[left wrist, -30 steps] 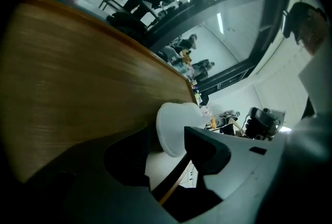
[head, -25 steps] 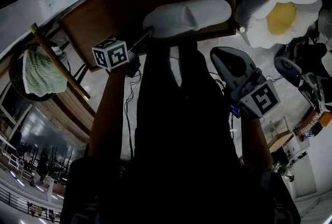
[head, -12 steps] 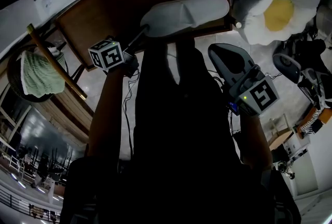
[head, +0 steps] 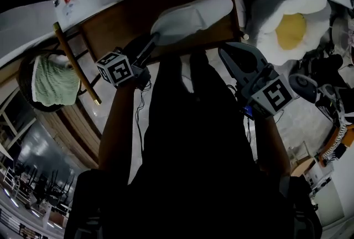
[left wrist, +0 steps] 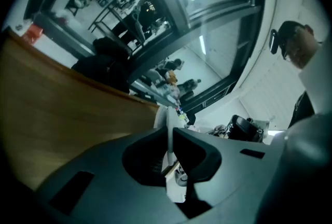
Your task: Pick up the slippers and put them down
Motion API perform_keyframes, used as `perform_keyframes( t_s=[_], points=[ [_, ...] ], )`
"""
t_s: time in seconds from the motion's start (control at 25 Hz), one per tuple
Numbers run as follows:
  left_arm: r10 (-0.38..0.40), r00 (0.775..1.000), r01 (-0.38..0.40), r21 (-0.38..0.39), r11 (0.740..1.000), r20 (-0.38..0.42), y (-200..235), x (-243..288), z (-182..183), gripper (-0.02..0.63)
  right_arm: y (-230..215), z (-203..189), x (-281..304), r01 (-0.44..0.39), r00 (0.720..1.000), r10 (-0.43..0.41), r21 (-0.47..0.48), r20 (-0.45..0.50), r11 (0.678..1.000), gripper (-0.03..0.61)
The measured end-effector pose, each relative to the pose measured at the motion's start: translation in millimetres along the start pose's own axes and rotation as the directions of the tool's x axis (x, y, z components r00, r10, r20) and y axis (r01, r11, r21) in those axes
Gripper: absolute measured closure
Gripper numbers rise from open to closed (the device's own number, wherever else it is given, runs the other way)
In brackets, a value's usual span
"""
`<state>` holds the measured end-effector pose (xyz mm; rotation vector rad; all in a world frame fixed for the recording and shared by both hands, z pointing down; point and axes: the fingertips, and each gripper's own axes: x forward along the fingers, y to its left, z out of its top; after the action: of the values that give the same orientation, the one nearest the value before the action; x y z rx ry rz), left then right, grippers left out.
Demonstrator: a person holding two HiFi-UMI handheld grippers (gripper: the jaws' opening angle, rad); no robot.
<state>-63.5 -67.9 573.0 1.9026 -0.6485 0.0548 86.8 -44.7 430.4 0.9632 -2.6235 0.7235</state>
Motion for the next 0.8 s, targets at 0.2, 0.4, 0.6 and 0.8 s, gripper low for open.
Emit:
perform_keyframes(
  t_s=[0.2, 0.4, 0.6, 0.8],
  points=[
    [-0.068, 0.972, 0.038, 0.139, 0.990, 0.223, -64, -28, 85, 0.577, 10, 70, -2, -0.017, 0.993, 0.036, -0.167, 0.113, 0.986, 0.552],
    [-0.182, 0.900, 0.052, 0.316, 0.947, 0.396, -168, -63, 158, 0.577, 25, 151, -21, 0.008, 0.966, 0.074, -0.318, 0.246, 0.948, 0.552],
    [-0.292, 0.807, -0.015, 0.512, 0.859, 0.513, -238, -94, 234, 0.577, 27, 233, -29, 0.064, 0.911, 0.124, -0.432, 0.394, 0.900, 0.552],
    [-0.330, 0.735, -0.097, 0.573, 0.814, 0.592, -292, -141, 257, 0.577, 51, 272, -53, 0.086, 0.859, 0.171, -0.464, 0.483, 0.882, 0.552]
  ],
)
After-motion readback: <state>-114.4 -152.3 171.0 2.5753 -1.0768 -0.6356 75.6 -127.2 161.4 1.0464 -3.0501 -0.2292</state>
